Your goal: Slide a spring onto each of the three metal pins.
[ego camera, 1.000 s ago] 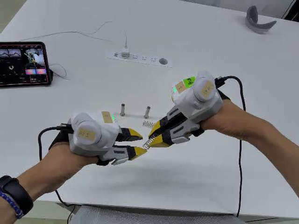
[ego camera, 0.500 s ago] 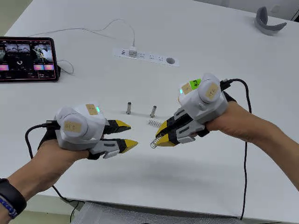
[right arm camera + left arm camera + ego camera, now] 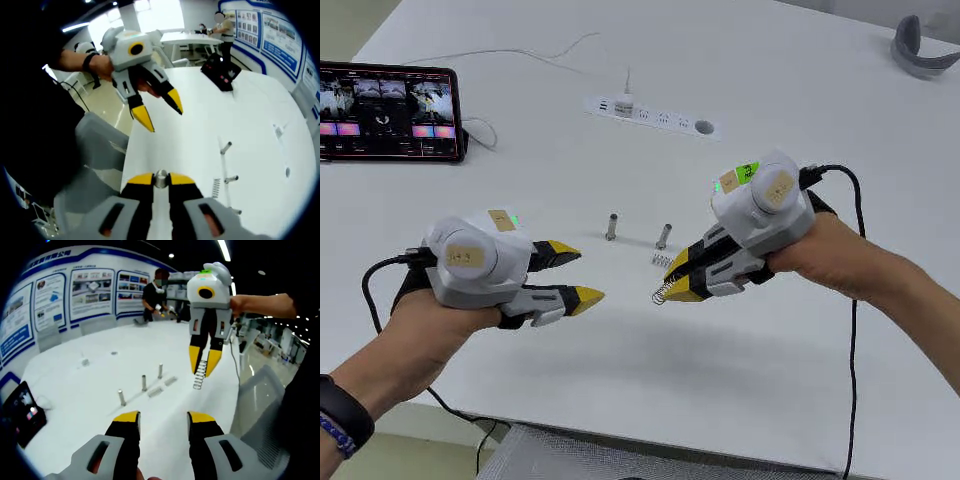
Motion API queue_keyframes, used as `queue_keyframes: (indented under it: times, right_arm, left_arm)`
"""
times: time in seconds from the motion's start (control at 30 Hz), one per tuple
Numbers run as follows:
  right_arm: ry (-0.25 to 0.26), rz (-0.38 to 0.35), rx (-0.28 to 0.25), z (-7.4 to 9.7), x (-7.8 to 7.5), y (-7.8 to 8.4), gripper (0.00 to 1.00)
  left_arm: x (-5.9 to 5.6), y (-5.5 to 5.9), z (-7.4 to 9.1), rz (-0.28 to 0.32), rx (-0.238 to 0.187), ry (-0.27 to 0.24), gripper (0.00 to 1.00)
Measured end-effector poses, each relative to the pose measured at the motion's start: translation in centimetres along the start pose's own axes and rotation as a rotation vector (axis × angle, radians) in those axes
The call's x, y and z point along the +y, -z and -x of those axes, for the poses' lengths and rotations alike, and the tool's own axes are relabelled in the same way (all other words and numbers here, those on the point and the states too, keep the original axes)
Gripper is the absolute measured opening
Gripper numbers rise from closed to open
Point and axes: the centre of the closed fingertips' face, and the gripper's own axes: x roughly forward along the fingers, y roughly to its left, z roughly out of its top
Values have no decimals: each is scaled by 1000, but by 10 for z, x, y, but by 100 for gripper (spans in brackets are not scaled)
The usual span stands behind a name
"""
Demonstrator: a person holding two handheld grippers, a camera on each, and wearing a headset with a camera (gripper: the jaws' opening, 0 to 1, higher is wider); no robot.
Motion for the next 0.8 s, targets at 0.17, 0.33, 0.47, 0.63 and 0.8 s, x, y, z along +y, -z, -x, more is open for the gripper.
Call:
queue_keyframes:
  times: [0.17,0.33,0.47,0.63,0.8]
  right_arm:
    - [-3,4,4,-4,-7,-4,12]
    - [-4,9,12,-8,-15,-8,12]
    - [-4,18,15,-9,-18,-13,12]
    - [4,30,24,-11,-23,-17,12]
    - [12,37,30,-15,-30,-19,12]
  left_arm:
    - [10,5,6,23,5,-32,42]
    - [18,7,10,46,1,-57,45]
    - [24,11,13,63,4,-76,48]
    - [31,15,18,87,5,-101,51]
    - [39,21,23,138,-2,-123,56]
